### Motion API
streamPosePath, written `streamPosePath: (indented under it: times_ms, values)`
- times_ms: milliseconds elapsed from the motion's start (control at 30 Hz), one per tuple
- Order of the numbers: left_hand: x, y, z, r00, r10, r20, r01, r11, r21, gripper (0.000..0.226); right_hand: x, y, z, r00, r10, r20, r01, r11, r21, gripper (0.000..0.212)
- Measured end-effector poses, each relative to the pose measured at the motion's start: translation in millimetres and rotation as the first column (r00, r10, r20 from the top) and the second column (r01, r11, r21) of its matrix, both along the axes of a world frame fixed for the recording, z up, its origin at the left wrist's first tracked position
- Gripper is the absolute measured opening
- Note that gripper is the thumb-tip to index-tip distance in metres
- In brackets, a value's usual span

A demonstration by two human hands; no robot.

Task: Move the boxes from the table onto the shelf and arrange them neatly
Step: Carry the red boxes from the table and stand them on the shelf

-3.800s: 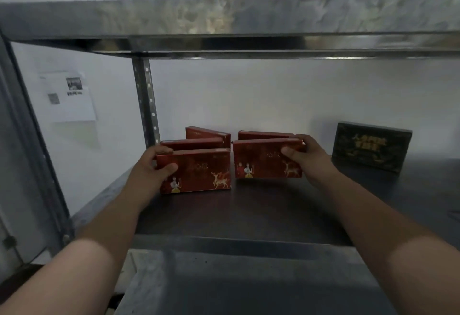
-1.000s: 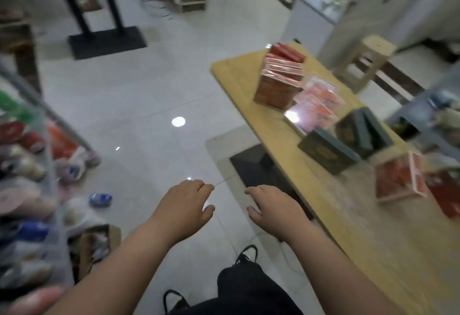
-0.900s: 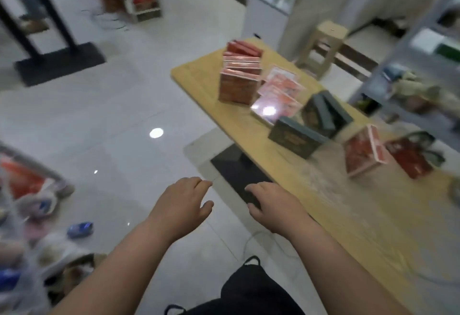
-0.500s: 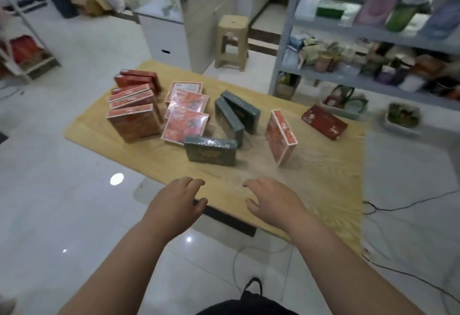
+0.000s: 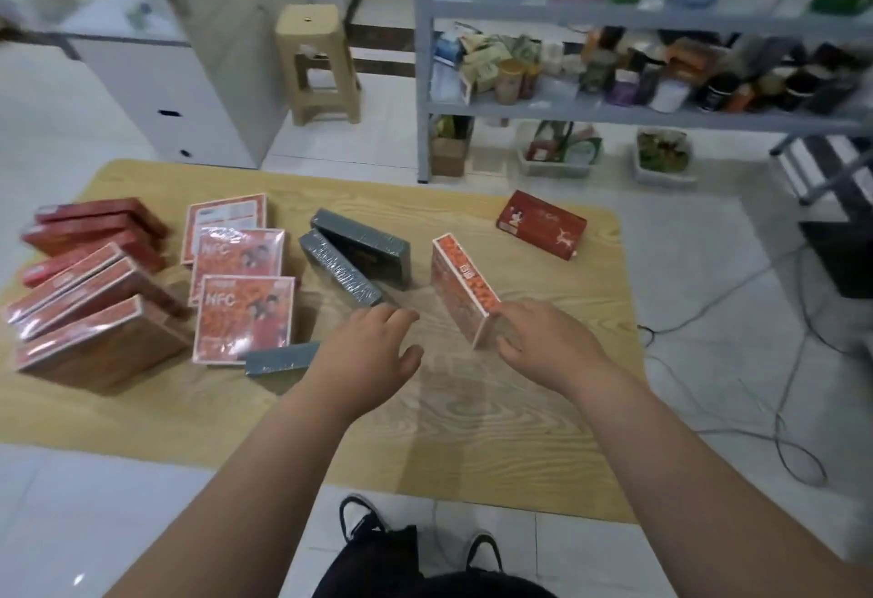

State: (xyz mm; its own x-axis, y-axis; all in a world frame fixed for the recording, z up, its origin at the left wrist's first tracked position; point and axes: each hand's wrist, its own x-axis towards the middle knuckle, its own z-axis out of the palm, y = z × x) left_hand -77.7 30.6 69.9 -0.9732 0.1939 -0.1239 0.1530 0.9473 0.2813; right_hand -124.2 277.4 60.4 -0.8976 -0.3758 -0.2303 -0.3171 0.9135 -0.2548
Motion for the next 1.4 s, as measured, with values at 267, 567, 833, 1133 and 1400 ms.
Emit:
streamPosePath:
  times_ms: [267, 567, 833, 1133, 1400]
  values:
    - [-97, 23, -8, 0.969, -0.24, 0.063, 0.243, 0.969, -0.05, 0.053, -72, 30, -9, 0.965, -0.258, 0.056, 0.257, 0.966, 0.013, 0.044]
    - [-162, 83, -45, 0.967, -0.251, 0.037, 0.253, 0.962, -0.105, 0.047, -192, 81, -84, 0.927, -0.334, 0.17, 0.323, 0.942, 0.089, 0.062]
    - [-179, 100, -70, 0.978, -0.206, 0.027, 0.207, 0.952, -0.225, 0.046, -278, 106, -131, 0.882, -0.418, 0.219, 0.387, 0.906, 0.169, 0.103]
    - [-172, 92, -73, 0.983, -0.181, -0.003, 0.178, 0.967, -0.184, 0.047, -257, 82, -132, 0.86, -0.469, 0.202, 0.445, 0.882, 0.156, 0.13]
    - [-166, 71, -47, 0.995, -0.101, 0.006, 0.101, 0.983, -0.15, 0.055, -243, 42, -87, 0.946, -0.324, -0.008, 0.313, 0.921, -0.232, 0.059]
